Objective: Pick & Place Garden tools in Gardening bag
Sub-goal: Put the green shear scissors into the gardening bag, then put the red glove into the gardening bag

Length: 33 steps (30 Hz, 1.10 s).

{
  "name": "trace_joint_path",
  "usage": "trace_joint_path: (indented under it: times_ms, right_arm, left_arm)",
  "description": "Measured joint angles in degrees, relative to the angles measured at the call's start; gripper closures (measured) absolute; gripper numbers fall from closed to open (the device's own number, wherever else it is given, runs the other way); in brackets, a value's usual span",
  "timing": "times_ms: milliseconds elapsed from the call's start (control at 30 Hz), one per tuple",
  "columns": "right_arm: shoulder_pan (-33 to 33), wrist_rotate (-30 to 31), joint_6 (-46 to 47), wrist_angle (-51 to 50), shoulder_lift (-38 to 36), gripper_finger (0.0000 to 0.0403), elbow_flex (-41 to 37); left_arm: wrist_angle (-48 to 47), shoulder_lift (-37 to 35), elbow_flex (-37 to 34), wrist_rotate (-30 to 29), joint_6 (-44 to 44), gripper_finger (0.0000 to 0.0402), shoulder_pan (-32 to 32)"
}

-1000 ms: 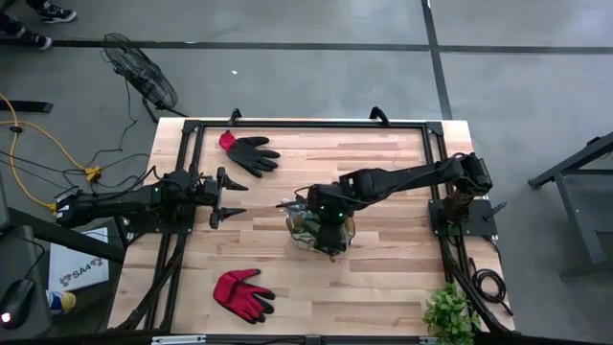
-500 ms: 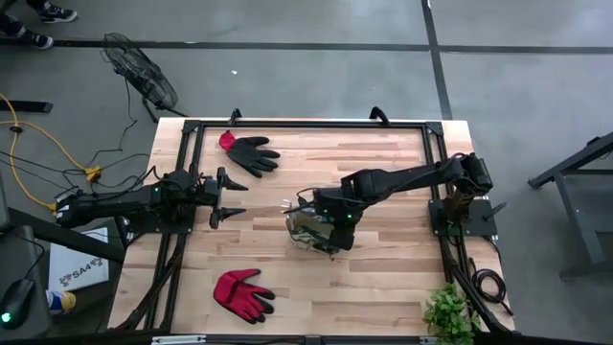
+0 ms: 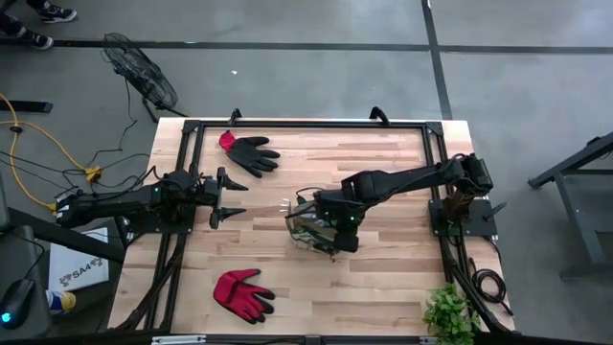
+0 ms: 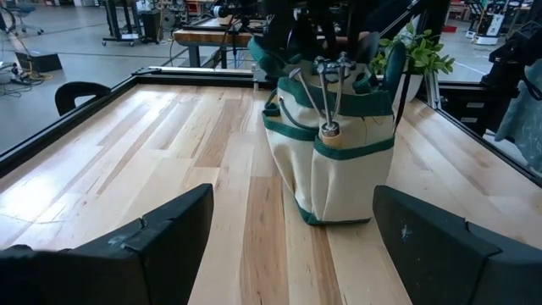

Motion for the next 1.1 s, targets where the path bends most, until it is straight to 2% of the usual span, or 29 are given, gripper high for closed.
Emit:
trace_joint_path:
  times_ms: [900,1100]
  right_arm:
    - [0.0,3.2,3.1,5.0,0.5,0.0328,0.0]
    - [0.0,6.9,5.5,6.0,0.3,0.0327,0.0]
  left_arm:
    - [0.0,0.0,0.0,0.0,0.0,0.0082,0.0]
    - [0.0,0.0,0.0,0.0,0.0,0.0082,0.0]
